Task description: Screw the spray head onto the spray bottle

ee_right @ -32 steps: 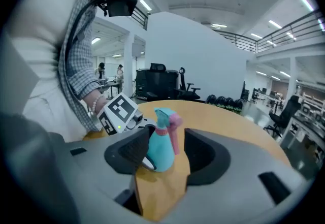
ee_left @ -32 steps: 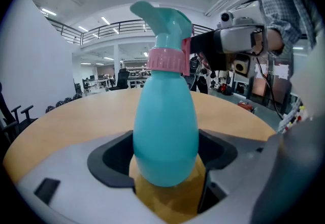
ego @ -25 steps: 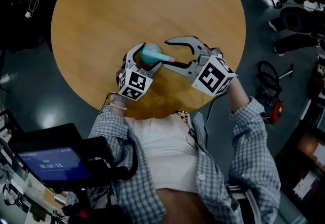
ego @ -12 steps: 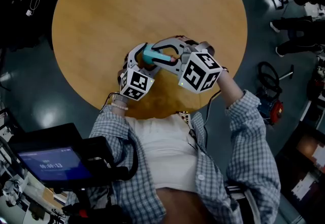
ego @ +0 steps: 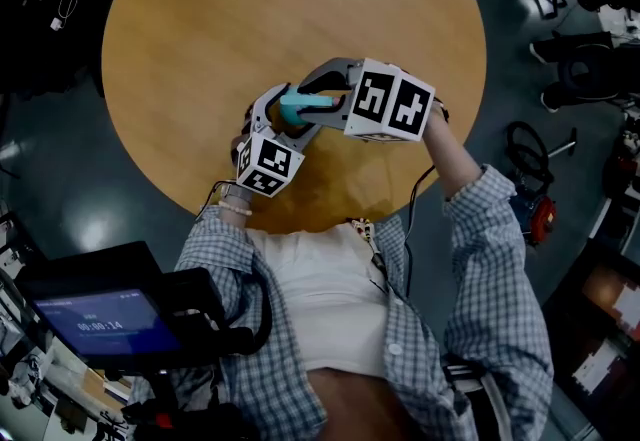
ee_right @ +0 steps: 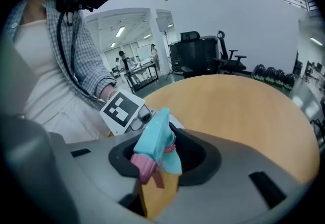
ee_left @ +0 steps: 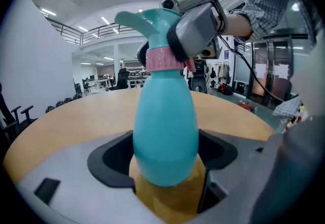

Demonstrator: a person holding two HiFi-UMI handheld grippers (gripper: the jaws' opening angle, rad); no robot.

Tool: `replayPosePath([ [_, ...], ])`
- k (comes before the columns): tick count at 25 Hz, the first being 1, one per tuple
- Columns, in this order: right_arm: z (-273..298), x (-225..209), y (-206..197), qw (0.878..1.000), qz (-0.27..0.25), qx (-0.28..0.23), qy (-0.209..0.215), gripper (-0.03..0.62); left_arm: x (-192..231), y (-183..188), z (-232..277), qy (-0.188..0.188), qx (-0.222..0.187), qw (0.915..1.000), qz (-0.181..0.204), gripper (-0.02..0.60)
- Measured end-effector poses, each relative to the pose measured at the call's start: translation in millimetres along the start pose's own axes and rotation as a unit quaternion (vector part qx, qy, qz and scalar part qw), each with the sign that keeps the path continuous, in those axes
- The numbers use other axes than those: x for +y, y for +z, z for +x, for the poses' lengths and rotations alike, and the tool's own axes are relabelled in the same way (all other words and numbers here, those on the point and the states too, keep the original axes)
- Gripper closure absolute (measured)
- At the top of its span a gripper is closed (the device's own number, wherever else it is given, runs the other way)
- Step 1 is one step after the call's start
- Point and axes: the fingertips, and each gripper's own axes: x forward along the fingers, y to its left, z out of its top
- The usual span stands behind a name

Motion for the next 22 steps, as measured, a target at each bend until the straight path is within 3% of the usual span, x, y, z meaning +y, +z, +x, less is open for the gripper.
replayPosePath([
  [4, -2.4, -5.1, -0.9, 0.991, 0.081, -0.031, -0.101, 0.473, -0.3, 0.6, 0.3, 0.009, 0.000, 1.0000, -0.004, 0.187],
  [9, -9.7, -13.0, -4.9, 0.937, 0.217, -0.050, -0.271, 0.474, 0.4, 3.1, 1.6, 0.028, -0.001, 0.9995, -0.011, 0.187],
  [13, -11.7, -15.7, -5.9, 0.901, 0.259, -0.070, -0.341, 0.473, 1.9, 3.9, 2.7, 0.047, -0.002, 0.9987, -0.019, 0.187],
  [15, -12.2, -14.1, -5.7, 0.905, 0.231, -0.066, -0.352, 0.473, 1.6, 3.8, 2.8, 0.045, -0.003, 0.9988, -0.020, 0.187],
  [17, -11.0, -10.9, -4.6, 0.922, 0.178, -0.054, -0.340, 0.473, 1.5, 3.2, 2.9, 0.037, -0.002, 0.9992, -0.016, 0.187],
  [20, -8.6, -3.4, 3.5, 0.949, 0.121, -0.081, -0.281, 0.423, 1.3, 3.0, 4.3, 0.026, -0.001, 0.9996, -0.009, 0.187],
  [22, -13.8, 1.6, 10.7, 0.959, 0.102, -0.106, -0.244, 0.378, 1.2, 3.6, 5.3, 0.021, -0.002, 0.9998, -0.007, 0.187],
])
